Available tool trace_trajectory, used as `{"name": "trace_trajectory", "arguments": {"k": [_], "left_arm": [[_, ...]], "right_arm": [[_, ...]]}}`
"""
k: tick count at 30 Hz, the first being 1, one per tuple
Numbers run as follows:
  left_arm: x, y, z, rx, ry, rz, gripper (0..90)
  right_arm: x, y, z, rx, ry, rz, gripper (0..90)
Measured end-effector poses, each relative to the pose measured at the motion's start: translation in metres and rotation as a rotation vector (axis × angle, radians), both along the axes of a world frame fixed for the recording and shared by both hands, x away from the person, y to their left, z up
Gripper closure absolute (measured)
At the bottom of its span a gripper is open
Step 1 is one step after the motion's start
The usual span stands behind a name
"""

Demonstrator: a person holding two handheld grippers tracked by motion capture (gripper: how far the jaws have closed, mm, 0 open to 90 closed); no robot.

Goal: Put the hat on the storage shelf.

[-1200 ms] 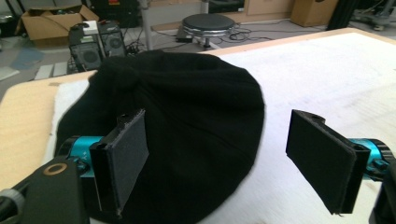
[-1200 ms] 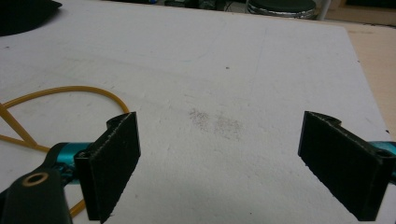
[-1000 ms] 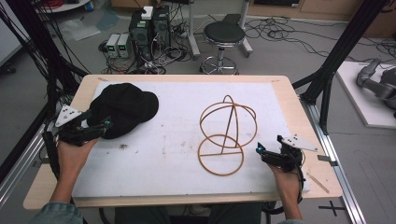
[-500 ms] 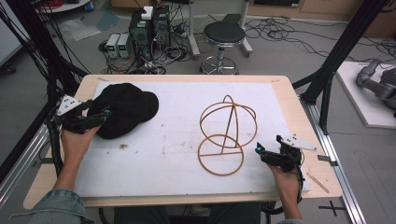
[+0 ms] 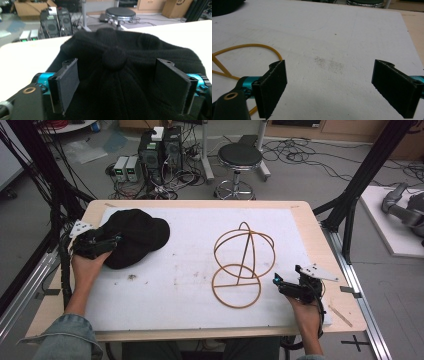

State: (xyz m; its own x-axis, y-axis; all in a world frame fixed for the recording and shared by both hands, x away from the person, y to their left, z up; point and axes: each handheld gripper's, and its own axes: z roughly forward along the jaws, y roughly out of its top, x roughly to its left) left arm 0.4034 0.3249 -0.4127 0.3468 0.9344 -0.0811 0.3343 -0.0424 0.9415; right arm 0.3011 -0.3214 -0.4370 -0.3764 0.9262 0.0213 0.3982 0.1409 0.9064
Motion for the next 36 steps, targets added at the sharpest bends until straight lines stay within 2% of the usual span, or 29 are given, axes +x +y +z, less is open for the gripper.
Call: {"name": "trace_trajectory", "arguments": {"k": [3, 4, 5, 7, 8, 9, 10, 11, 12, 16, 22, 28, 30, 34, 36], "left_arm": [[0.001, -0.001, -0.002, 0.01, 0.004, -0.004, 26.6], [0.002, -0.001, -0.002, 0.021, 0.007, 0.0, 30.4], [0.003, -0.002, -0.003, 0.024, 0.014, 0.002, 38.3], [0.003, -0.003, -0.004, 0.028, 0.02, 0.008, 40.8], [0.004, -0.004, -0.005, 0.039, 0.025, 0.011, 47.6], [0.004, -0.004, -0.005, 0.042, 0.029, 0.014, 47.6], [0.004, -0.005, -0.005, 0.045, 0.032, 0.013, 54.7], [0.004, -0.005, -0.005, 0.043, 0.034, 0.016, 54.7], [0.003, -0.005, -0.005, 0.047, 0.035, 0.017, 58.6], [0.001, -0.006, -0.001, 0.05, 0.021, 0.007, 71.1], [-0.007, -0.005, 0.01, 0.013, -0.031, -0.007, 76.3], [-0.012, -0.001, 0.019, -0.072, -0.043, -0.016, 77.3], [-0.013, -0.002, 0.023, -0.078, -0.042, -0.019, 77.3], [-0.016, -0.011, 0.038, -0.087, -0.077, -0.048, 77.3], [-0.017, -0.015, 0.044, -0.077, -0.088, -0.066, 77.4]], "right_arm": [[0.0, 0.0, 0.0, 0.0, 0.001, 0.005, 12.8], [0.0, 0.0, 0.0, -0.002, -0.001, 0.006, 12.8], [0.0, 0.0, 0.0, 0.001, 0.001, 0.004, 12.8], [0.0, 0.0, 0.0, 0.002, 0.0, 0.002, 12.8], [0.0, 0.0, 0.0, 0.002, 0.0, 0.003, 12.8], [0.0, 0.0, 0.0, 0.002, 0.0, 0.003, 12.8], [0.0, 0.0, 0.0, 0.004, 0.0, 0.006, 12.8], [0.0, 0.0, 0.0, 0.004, 0.0, 0.006, 12.8], [0.0, 0.0, 0.0, 0.003, 0.003, 0.003, 12.8], [0.0, 0.0, 0.0, -0.003, -0.001, 0.006, 12.8], [0.0, 0.0, 0.0, -0.001, 0.0, 0.005, 12.8], [0.0, 0.0, 0.0, -0.002, 0.0, 0.005, 12.8], [0.0, 0.0, 0.0, -0.001, 0.0, 0.005, 12.8], [0.0, 0.0, 0.0, 0.001, 0.0, 0.005, 12.8], [0.0, 0.0, 0.0, 0.001, 0.001, 0.006, 12.8]]}}
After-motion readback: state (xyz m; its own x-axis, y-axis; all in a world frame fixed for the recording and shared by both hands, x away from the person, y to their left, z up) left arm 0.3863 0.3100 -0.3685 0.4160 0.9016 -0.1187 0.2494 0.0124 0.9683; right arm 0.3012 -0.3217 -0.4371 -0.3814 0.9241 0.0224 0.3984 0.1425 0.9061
